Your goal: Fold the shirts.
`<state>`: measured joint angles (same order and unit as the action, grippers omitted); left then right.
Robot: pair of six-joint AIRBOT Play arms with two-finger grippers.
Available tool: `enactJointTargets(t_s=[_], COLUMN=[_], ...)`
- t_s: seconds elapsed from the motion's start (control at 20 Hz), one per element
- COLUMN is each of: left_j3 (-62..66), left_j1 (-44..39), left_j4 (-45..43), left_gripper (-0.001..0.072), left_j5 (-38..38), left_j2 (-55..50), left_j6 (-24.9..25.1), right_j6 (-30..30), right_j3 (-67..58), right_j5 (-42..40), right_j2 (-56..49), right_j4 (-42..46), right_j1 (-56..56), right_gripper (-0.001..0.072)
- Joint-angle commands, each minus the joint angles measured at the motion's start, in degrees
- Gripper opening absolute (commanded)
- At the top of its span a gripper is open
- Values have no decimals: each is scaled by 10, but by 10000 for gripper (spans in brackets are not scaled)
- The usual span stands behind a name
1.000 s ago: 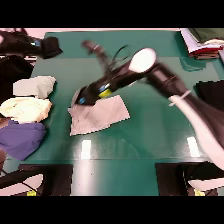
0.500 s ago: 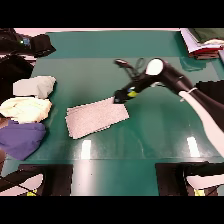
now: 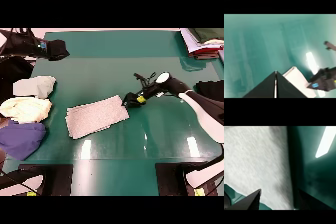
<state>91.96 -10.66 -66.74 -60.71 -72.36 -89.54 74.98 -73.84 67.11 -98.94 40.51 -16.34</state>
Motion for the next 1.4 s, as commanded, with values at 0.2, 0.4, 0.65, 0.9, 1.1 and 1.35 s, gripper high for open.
enactJointTargets(t_s=[0.2, 0.4, 0.65, 0.9, 1.1, 1.35], left_j3=[-1, -1, -1, -1, -1, -1], left_j1=[-50, -82, -136, -166, -169, -169], left_j4=[3, 3, 3, 3, 8, 8], left_gripper=[22, 22, 22, 22, 22, 22], left_j5=[7, 21, 67, 78, 81, 94], left_j2=[-7, -7, -7, -7, -7, -7], left_j6=[0, 0, 0, -1, -1, -5], right_j6=[-5, -5, 5, 7, 40, 67], right_j3=[-120, -149, -175, -200, -231, -259], right_j5=[1, 0, 22, 29, 10, -16], right_j2=[-121, -95, 14, 87, 89, 89], right_j4=[-33, -20, 136, 192, 191, 190], right_j1=[-101, -70, 90, 329, 491, 598], right_gripper=[214, 13, 13, 13, 13, 13])
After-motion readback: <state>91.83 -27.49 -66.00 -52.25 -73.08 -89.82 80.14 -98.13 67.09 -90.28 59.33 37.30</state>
